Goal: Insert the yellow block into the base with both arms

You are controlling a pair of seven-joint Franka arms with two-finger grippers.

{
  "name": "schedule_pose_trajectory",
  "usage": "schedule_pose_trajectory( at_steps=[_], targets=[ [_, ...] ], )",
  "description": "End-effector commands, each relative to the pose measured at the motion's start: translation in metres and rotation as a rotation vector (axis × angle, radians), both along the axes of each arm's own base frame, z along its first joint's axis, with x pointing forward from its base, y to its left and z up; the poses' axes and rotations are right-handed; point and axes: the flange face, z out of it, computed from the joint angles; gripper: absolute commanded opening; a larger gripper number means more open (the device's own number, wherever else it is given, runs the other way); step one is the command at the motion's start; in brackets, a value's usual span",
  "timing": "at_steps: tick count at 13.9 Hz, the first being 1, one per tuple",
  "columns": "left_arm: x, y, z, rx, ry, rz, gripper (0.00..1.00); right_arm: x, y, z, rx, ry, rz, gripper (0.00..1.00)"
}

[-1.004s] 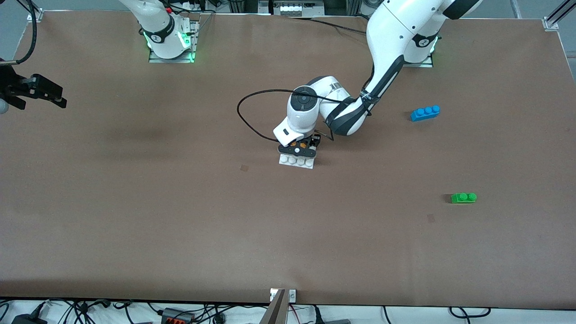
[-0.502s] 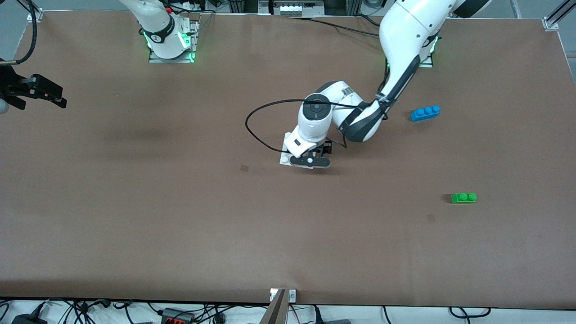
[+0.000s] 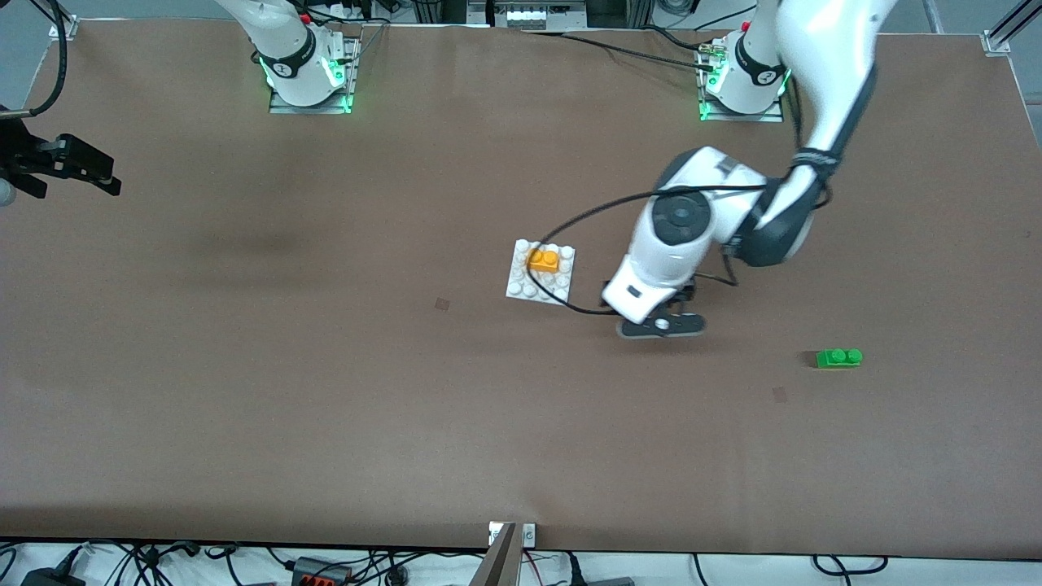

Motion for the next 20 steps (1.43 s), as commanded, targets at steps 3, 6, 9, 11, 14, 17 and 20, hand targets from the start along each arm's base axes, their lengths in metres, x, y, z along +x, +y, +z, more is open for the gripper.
schedule_pose_trajectory(
  at_steps=[3,6,9,11,14,17,20],
  targets=[
    [-0.013,0.076,0.093,0.024,0.065,-0.026,1.00,-0.003,0.002,0.001,0.016,-0.005,-0.014,1.00],
    [-0.029,0.125,0.161,0.015,0.074,0.044,1.00,-0.003,0.002,0.001,0.016,-0.005,-0.015,1.00],
    [-0.046,0.165,0.221,0.013,0.102,0.026,1.00,-0.003,0.003,0.001,0.016,-0.005,-0.013,1.00],
    [-0.048,0.182,0.232,0.012,0.118,0.004,1.00,-0.003,0.002,0.001,0.016,-0.004,-0.015,1.00],
    [-0.044,0.192,0.218,-0.044,0.152,0.026,1.00,-0.003,0.002,0.001,0.016,-0.005,-0.015,1.00],
    [-0.042,0.194,0.221,-0.060,0.151,0.030,1.00,-0.003,0.002,0.001,0.016,-0.005,-0.014,1.00],
    [-0.033,0.199,0.227,-0.068,0.130,0.045,1.00,-0.003,0.002,0.001,0.016,-0.005,-0.015,1.00]
  ],
)
